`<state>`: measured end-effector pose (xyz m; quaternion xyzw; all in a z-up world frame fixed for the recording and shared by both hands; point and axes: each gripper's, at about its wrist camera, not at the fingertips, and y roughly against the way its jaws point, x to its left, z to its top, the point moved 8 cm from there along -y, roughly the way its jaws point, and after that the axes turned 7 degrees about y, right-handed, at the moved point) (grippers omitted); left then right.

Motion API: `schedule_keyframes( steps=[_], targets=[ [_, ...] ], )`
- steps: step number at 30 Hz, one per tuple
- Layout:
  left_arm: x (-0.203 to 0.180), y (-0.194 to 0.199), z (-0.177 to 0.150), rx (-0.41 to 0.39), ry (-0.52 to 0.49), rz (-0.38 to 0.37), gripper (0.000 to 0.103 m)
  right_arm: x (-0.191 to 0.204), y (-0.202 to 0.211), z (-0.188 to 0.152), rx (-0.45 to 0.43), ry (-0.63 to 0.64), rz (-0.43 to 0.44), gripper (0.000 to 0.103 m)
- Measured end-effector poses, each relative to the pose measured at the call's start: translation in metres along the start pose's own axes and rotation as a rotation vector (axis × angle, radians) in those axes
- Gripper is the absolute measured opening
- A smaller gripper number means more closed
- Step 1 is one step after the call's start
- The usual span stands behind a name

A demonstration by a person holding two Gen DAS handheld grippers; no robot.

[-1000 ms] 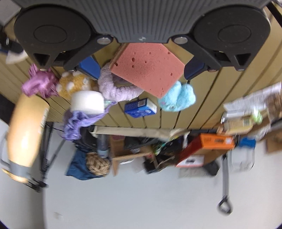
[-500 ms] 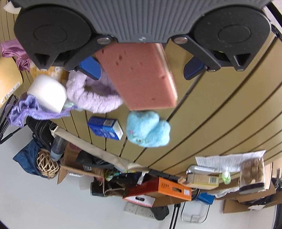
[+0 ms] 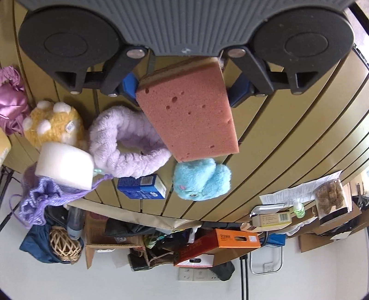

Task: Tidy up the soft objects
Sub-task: 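Lift the sponge and card off the table and carry both over the black bin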

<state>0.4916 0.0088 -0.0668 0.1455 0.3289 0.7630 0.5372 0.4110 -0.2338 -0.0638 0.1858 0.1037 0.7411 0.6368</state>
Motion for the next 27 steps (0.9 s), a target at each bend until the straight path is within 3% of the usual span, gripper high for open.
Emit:
schedule_keyframes(
  steps=[7,15,27],
  targets=[
    [0.012,0.022,-0.002,-0.047,-0.050,-0.019,0.077,0.007,0.007,-0.002,-0.012,0.021,0.022,0.017],
    [0.025,0.082,-0.003,-0.147,-0.116,-0.071,0.078,0.020,0.029,-0.008,-0.040,0.062,0.046,0.017],
    [0.051,0.164,-0.044,-0.197,-0.189,-0.130,0.078,0.034,0.078,-0.050,-0.011,0.079,0.095,0.017]
  ],
)
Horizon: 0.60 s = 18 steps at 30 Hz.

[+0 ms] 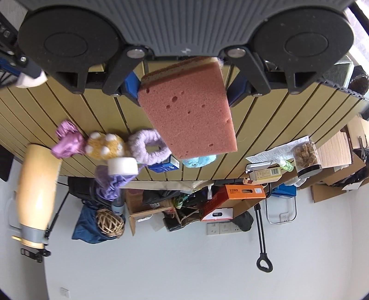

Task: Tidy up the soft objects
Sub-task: 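Lift the sponge and card off the table and carry both over the black bin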

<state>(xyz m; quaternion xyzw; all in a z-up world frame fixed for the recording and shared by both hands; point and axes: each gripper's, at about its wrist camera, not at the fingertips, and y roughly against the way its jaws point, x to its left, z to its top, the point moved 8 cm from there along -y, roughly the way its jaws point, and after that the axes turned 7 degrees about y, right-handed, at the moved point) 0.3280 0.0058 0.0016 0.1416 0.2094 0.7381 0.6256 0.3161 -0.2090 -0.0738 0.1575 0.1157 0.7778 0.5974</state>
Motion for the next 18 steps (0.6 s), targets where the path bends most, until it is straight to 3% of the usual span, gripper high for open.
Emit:
schedule_keyframes(
  steps=[8,18],
  targets=[
    [-0.003,0.048,-0.037,0.008,-0.039,-0.056,0.078,0.015,0.025,-0.044,0.093,0.031,0.028,0.017],
    [-0.001,0.079,-0.104,0.096,-0.069,-0.117,0.078,0.034,0.044,-0.113,0.270,0.082,0.056,0.017]
  ],
)
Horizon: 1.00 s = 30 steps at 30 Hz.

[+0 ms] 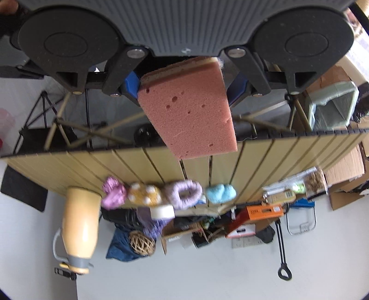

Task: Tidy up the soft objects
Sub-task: 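Lift the sponge and card off the table and carry both over the black bin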

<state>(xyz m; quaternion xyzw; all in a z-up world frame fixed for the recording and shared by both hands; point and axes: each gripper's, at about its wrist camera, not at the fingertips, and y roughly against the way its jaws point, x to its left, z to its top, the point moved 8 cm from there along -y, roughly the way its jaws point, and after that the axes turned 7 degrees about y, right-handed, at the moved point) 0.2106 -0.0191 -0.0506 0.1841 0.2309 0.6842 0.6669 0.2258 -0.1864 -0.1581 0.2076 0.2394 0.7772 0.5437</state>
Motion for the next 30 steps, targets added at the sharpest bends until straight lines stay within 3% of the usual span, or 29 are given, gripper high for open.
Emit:
schedule_keyframes(
  steps=[6,16,30],
  targets=[
    [0.012,-0.015,-0.042,0.098,0.021,0.003,0.078,0.008,-0.008,-0.031,0.103,0.011,0.009,0.017],
    [0.040,-0.055,-0.098,0.259,0.071,0.042,0.078,0.014,-0.029,-0.052,0.224,0.026,-0.001,0.017],
    [0.067,-0.095,-0.120,0.357,0.117,0.098,0.078,0.015,-0.063,-0.056,0.322,0.027,-0.009,0.017]
  ],
)
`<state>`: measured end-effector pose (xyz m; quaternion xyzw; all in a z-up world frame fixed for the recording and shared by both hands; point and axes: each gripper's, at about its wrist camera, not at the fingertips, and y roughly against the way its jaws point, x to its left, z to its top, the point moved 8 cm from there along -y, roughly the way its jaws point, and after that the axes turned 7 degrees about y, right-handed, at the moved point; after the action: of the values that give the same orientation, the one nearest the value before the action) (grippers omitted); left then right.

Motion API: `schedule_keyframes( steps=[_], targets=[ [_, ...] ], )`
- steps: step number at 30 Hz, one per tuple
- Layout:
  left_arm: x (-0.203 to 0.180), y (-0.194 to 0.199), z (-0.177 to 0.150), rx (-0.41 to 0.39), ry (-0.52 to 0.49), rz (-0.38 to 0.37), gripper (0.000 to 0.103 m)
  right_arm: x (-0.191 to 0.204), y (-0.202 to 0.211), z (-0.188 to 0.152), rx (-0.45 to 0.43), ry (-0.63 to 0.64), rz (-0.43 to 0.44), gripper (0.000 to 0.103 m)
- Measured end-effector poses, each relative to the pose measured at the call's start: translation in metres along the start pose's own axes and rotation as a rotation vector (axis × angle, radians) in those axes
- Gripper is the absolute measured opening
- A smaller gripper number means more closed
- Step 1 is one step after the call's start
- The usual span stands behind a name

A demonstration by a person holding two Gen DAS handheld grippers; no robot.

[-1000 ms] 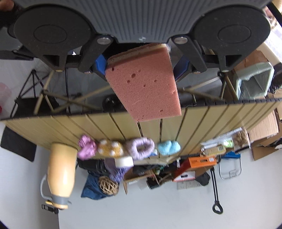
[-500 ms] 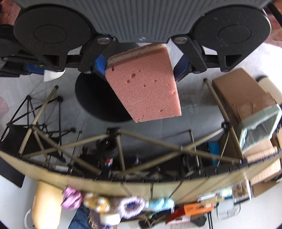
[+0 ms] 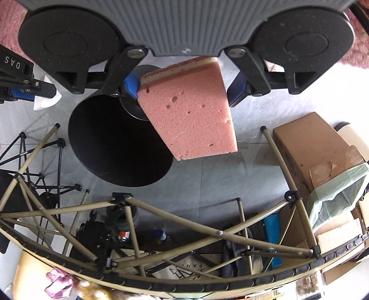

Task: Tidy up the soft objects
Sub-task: 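Lift the sponge and card off the table and carry both over the black bin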

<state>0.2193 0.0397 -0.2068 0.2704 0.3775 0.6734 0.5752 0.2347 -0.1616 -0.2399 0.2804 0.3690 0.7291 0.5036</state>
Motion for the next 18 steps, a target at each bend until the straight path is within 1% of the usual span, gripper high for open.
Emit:
schedule_keyframes(
  steps=[4,8,13,18],
  targets=[
    [0.005,-0.010,0.007,0.014,0.016,0.020,0.078,0.005,-0.009,0.012,0.008,0.013,0.008,0.017],
    [0.011,-0.018,0.015,0.012,0.026,0.041,0.078,0.008,-0.019,0.029,0.010,0.017,0.012,0.017],
    [0.015,-0.029,0.024,0.009,0.031,0.065,0.078,0.015,-0.038,0.052,0.016,0.018,0.019,0.017],
    [0.022,-0.041,0.030,0.027,0.051,0.083,0.078,0.021,-0.060,0.071,0.037,0.016,0.023,0.017]
  ],
)
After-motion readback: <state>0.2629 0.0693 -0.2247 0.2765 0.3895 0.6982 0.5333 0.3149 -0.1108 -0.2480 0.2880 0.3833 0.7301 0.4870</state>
